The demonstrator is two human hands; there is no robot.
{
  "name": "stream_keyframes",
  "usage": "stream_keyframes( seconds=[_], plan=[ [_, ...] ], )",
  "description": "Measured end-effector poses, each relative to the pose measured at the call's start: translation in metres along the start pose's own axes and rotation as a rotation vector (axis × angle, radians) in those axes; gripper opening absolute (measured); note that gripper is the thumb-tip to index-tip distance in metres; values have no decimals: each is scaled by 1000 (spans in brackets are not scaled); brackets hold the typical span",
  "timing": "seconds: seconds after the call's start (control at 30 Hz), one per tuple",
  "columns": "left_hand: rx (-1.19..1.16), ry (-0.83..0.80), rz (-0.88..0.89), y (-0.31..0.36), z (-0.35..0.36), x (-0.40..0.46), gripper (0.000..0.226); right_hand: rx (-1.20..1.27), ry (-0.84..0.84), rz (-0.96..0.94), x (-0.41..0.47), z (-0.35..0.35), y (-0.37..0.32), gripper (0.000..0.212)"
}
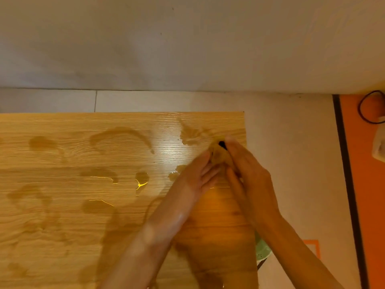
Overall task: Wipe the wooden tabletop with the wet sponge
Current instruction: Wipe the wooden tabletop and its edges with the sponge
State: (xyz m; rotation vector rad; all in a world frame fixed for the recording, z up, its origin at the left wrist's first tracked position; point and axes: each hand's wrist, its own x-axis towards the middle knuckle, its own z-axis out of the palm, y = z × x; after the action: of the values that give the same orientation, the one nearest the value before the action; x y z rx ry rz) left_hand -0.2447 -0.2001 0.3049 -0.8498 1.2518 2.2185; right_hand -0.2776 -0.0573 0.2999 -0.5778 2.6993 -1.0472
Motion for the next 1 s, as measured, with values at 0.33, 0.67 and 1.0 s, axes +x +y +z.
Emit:
stream_keyframes(
  seconds=[0.33,0.67,1.0],
  plan=[
    [1476,372,583,-7,-119,23,57,-235,-3,98,56,40,23,55],
    [1609,453,671,-21,-128,36,58,-428,-53,-89,-13,73,32,66],
    [1558,462,735,-21,-130,40,57,-328,49,57,32,69,28,54]
  ],
)
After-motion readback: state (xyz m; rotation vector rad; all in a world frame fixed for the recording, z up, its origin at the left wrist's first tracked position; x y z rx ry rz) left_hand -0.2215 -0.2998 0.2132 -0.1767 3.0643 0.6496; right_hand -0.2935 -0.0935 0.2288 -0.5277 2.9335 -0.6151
